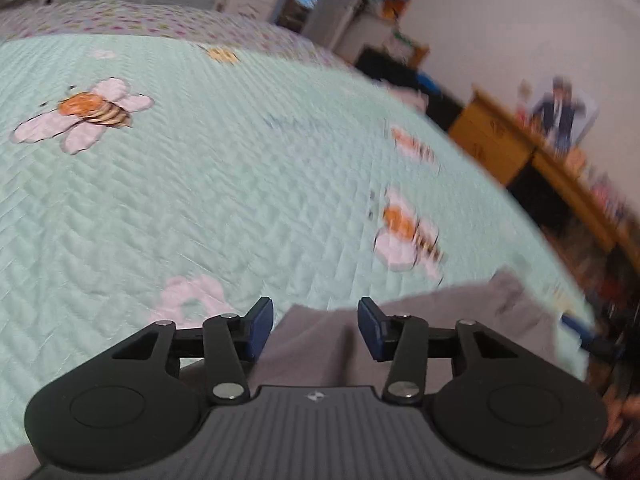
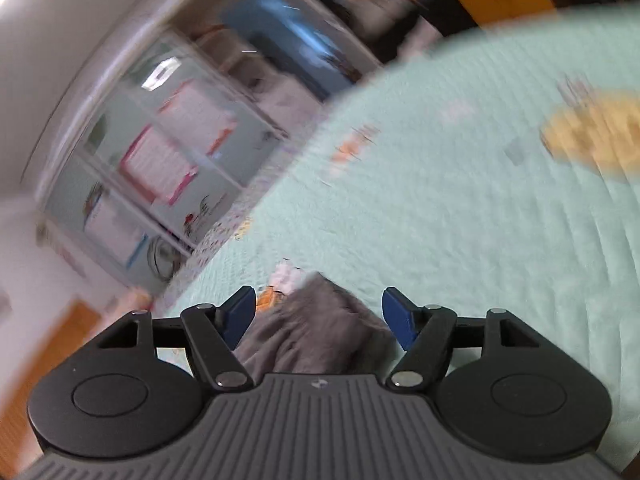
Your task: Fold clothes
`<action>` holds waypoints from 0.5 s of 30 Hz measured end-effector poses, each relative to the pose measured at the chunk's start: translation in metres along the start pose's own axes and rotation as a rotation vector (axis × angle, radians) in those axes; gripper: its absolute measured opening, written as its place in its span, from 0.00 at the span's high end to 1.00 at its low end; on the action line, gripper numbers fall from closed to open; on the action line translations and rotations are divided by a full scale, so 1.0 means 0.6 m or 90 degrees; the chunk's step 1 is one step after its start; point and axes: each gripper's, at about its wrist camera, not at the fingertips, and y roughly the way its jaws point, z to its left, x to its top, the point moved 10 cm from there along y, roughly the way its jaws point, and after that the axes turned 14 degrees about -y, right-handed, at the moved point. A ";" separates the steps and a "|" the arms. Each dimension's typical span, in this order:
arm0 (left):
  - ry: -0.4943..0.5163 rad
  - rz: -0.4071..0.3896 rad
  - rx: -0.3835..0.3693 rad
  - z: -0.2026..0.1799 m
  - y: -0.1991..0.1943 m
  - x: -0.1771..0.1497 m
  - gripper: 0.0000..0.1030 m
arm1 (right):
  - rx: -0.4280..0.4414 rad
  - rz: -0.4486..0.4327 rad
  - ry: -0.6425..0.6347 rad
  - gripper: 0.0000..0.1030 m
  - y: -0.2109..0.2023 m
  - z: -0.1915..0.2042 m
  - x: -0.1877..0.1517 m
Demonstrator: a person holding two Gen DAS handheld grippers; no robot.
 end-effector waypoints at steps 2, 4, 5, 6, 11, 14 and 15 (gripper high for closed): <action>-0.081 0.022 -0.051 0.018 -0.011 0.005 0.52 | 0.075 0.040 -0.048 0.31 0.021 0.058 -0.018; -0.137 0.037 -0.076 0.037 -0.016 0.009 0.52 | 0.138 0.091 -0.074 0.31 0.050 0.114 -0.049; -0.148 0.040 -0.083 0.043 -0.017 0.013 0.52 | 0.161 0.109 -0.073 0.31 0.066 0.135 -0.065; -0.158 0.043 -0.090 0.050 -0.019 0.016 0.52 | 0.179 0.125 -0.068 0.31 0.082 0.153 -0.079; -0.161 0.090 -0.099 0.073 -0.007 0.021 0.52 | 0.246 0.191 -0.040 0.31 0.143 0.222 -0.126; -0.153 0.141 -0.125 0.076 0.005 0.016 0.51 | 0.287 0.218 -0.046 0.31 0.173 0.256 -0.133; -0.150 0.157 -0.134 0.076 0.010 0.014 0.51 | 0.303 0.225 -0.047 0.31 0.182 0.267 -0.133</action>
